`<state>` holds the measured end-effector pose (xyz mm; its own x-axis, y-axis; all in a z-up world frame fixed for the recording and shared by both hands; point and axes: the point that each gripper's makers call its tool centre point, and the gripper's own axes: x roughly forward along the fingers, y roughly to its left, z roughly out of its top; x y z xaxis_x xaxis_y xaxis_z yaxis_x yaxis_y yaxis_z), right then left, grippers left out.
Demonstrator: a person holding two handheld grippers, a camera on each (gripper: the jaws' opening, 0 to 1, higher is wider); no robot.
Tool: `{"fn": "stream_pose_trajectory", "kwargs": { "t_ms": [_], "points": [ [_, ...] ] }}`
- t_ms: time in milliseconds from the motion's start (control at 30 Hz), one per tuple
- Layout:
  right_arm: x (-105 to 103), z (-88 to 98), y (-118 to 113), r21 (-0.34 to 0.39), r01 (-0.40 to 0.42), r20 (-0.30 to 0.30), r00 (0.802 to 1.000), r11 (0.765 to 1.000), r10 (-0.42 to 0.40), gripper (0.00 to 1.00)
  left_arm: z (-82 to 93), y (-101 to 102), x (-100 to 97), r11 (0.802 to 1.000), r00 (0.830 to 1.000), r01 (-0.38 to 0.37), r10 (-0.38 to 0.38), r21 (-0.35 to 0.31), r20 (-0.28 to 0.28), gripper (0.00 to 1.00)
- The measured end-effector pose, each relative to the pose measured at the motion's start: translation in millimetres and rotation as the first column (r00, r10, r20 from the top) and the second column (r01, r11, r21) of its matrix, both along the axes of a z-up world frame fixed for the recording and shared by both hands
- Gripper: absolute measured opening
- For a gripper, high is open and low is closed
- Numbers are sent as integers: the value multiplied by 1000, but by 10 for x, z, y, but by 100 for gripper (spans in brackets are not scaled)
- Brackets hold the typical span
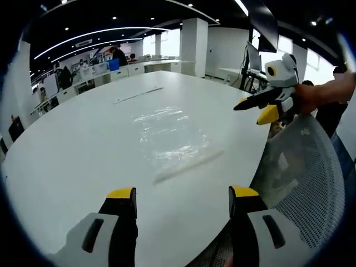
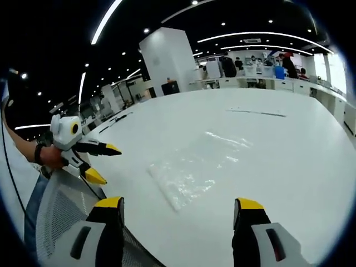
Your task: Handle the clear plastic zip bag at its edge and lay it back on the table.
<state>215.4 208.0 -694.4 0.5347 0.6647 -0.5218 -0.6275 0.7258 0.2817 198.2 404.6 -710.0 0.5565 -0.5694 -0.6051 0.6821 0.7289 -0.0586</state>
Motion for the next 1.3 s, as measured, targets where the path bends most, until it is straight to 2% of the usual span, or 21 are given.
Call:
{"fn": "stream_pose_trajectory", "kwargs": {
  "t_ms": [133, 400, 767, 1300],
  "points": [
    [-22, -6, 23, -2, -7, 0, 1000, 1000, 7, 80, -3, 9, 7, 1000, 1000, -7, 7, -2, 0, 66],
    [-73, -74, 66, -73, -69, 2, 998, 995, 69, 79, -27, 8, 2, 1000, 1000, 7, -7, 26, 10, 66],
    [-75, -42, 65, -63, -58, 0, 998, 996, 58, 78, -21, -19, -24, 1000, 1000, 9, -9, 21, -2, 65],
    [-70, -94, 48, -69, -58, -9, 998, 996, 58, 77, -56, 13, 1, 1000, 1000, -5, 5, 19, -6, 65]
  ]
}}
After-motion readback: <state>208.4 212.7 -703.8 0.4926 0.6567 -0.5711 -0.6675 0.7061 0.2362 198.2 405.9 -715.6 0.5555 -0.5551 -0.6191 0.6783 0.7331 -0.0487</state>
